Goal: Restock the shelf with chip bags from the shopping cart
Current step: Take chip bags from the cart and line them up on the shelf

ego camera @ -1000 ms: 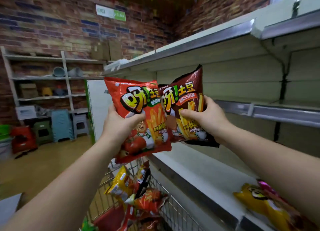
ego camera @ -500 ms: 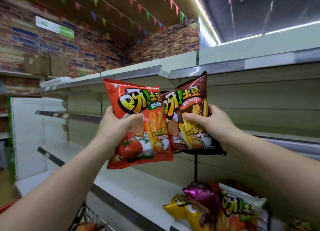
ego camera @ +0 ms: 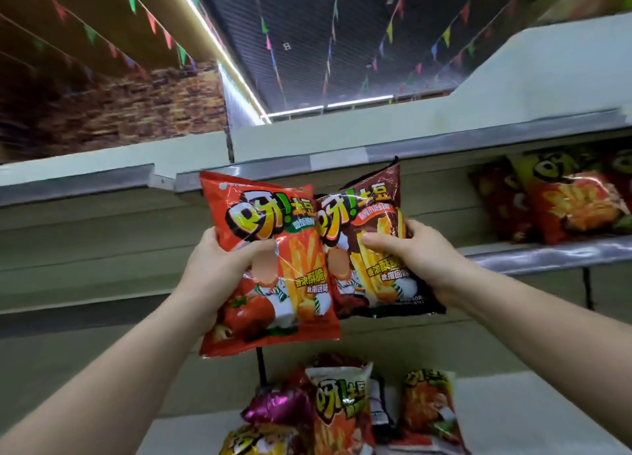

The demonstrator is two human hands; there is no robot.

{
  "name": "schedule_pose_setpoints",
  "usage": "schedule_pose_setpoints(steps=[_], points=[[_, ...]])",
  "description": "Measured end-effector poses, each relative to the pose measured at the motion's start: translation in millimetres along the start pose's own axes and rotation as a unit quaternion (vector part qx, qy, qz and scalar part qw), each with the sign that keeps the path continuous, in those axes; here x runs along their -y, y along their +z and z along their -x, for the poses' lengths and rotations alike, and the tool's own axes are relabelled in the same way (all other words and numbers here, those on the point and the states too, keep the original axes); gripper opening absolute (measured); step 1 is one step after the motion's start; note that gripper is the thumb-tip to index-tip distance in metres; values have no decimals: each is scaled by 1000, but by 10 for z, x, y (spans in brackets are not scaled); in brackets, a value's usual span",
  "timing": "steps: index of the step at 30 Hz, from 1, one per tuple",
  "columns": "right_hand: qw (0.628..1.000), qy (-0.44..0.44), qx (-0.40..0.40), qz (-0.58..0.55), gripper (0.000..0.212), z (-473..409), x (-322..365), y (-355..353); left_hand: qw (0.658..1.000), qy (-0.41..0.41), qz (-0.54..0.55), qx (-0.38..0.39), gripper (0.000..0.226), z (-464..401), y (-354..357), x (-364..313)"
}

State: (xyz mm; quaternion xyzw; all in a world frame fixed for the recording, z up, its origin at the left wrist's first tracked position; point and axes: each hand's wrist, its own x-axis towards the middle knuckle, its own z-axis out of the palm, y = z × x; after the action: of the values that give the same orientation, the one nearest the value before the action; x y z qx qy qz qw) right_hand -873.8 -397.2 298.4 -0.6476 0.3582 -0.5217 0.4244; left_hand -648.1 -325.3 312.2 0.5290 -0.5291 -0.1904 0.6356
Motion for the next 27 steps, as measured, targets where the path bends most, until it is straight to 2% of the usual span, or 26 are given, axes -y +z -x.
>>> schedule_pose_setpoints(steps=[2,7,11,13,20,24,27], points=[[999,5,-40,0,33,89,-1,-147,999,-10,17,43,67,-57,132,0],[993,14,-113,3,36,260,24,-557,990,-25,62,128,73,-96,555,-67],[988,24,-150,-8,39,278,-27,-907,980,-34,94,170,30,-77,911,-114],[986,36,-158,-27,40,233,-78,-1093,975,-43,108,189,19,-61,1091,-148],[983,88,-127,-97,35,-198,-267,-1798,963,-98,128,215,16,-115,1788,-245],[981,111,-94,-127,40,-686,-402,-2171,964,-131,122,195,28,-265,2220,-290],[979,115,-59,-155,31,-1073,-492,-2337,967,-143,124,170,29,-400,2495,-303]])
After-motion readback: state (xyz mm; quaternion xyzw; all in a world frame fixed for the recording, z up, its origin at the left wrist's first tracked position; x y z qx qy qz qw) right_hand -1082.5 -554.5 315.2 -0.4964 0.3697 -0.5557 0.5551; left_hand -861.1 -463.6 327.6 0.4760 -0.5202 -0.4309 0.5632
